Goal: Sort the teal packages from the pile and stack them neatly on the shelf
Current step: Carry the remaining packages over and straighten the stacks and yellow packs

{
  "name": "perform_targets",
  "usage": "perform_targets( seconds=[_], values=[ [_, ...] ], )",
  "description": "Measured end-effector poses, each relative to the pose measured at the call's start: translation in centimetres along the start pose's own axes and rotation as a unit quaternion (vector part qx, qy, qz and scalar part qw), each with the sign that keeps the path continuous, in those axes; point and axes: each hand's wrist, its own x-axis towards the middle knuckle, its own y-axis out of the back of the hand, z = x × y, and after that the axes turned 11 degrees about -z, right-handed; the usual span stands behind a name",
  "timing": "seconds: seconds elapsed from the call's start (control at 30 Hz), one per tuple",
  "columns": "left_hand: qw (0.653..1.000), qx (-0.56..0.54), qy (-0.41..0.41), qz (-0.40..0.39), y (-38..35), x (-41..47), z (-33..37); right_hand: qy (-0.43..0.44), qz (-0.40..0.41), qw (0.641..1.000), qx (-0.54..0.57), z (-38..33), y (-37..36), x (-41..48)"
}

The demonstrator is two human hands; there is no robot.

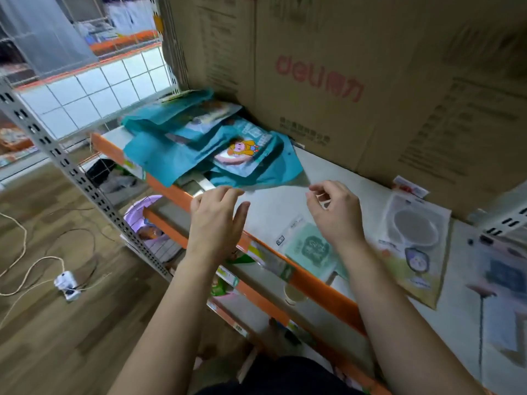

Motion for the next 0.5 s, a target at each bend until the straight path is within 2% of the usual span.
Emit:
perform_targets(
  seconds=[0.3, 0.5],
  values=[
    [0.997, -0.006, -0.072, 0.034, 3.4, 8.8, -9.6, -0.040, 0.026, 0.999, -0.002, -5.6, -7.4, 7.6],
    [0.995, -0.023, -0.086, 0.045, 7.3, 14.1, -16.9, -0.069, 0.044, 0.997, -0.001, -10.0, -12.2, 12.4]
  ],
)
